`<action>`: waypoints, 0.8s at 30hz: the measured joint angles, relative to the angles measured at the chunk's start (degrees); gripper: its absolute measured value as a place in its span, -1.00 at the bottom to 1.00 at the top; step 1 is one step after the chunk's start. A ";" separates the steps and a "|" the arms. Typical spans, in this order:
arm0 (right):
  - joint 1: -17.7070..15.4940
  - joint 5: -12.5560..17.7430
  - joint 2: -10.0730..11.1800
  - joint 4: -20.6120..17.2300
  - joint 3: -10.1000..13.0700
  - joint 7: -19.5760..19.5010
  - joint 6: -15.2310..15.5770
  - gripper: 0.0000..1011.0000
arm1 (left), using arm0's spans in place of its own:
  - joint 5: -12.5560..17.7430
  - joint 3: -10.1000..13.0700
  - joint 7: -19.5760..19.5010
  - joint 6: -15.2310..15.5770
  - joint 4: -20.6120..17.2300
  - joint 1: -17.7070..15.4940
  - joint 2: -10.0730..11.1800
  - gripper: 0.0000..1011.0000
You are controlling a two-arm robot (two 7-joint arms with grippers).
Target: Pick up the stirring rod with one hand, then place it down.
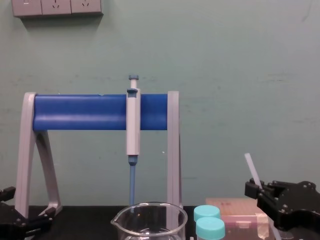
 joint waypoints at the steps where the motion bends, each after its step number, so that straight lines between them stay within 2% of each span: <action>1: 0.01 -0.01 0.00 -0.01 0.00 -0.07 0.06 -0.85 | 0.00 0.00 0.00 0.00 0.00 0.00 0.00 0.98; 24: -0.02 0.21 -0.08 -0.05 0.06 0.26 -0.35 -0.85 | 0.00 0.00 0.00 0.00 0.00 0.00 0.00 0.98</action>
